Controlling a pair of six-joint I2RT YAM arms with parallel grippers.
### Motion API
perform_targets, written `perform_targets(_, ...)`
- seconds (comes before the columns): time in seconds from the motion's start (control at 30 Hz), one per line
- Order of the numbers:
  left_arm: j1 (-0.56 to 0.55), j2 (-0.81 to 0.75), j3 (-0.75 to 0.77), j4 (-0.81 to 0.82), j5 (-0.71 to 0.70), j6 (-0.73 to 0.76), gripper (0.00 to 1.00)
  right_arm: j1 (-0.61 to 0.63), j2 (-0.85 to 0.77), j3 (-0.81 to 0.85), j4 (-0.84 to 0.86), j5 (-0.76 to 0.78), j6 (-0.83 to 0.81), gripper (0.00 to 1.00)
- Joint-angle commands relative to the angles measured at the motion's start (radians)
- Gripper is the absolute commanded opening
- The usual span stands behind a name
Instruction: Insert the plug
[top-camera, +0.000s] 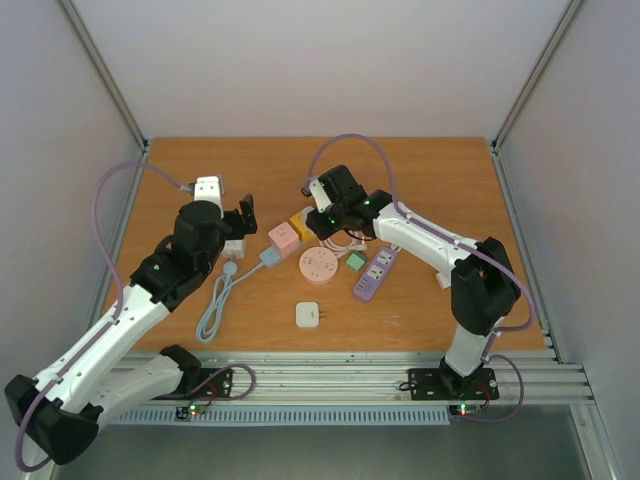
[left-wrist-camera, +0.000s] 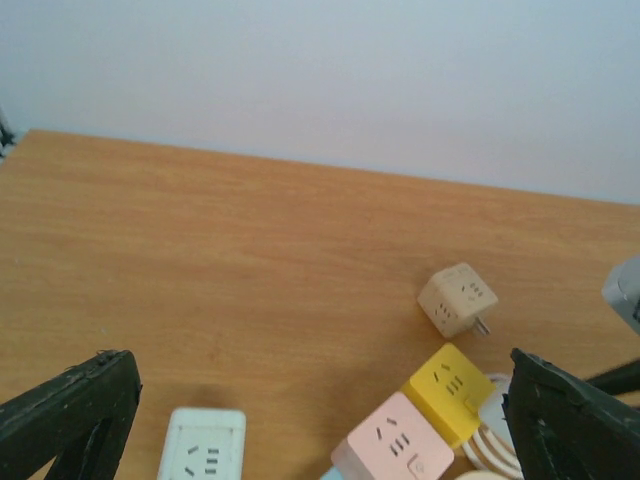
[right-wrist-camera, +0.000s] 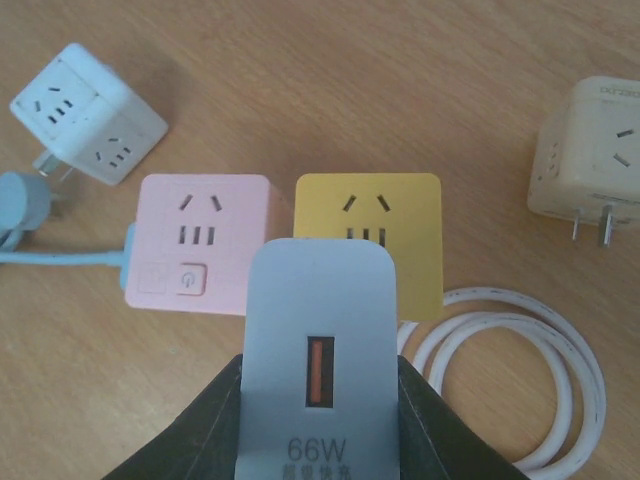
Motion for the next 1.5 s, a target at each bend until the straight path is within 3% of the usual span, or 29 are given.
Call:
perform_targets(0.0,0.011,-0.009,-0.024,-0.056,0.065,-0.073,0.99,0.006,0.030,0.064,0.054,0.050,0.019,0.01)
perform_targets(0.33,0.022,-0.003,-0.056,-0.064,0.122,-0.071,0.99,0.007,0.107,0.114,0.042,0.076,-0.023,0.01)
perform_targets(1.47,0.024,0.012,-0.068,-0.058,0.097,-0.037,0.99,0.008,0.152,0.131,-0.083,0.130,-0.055,0.01)
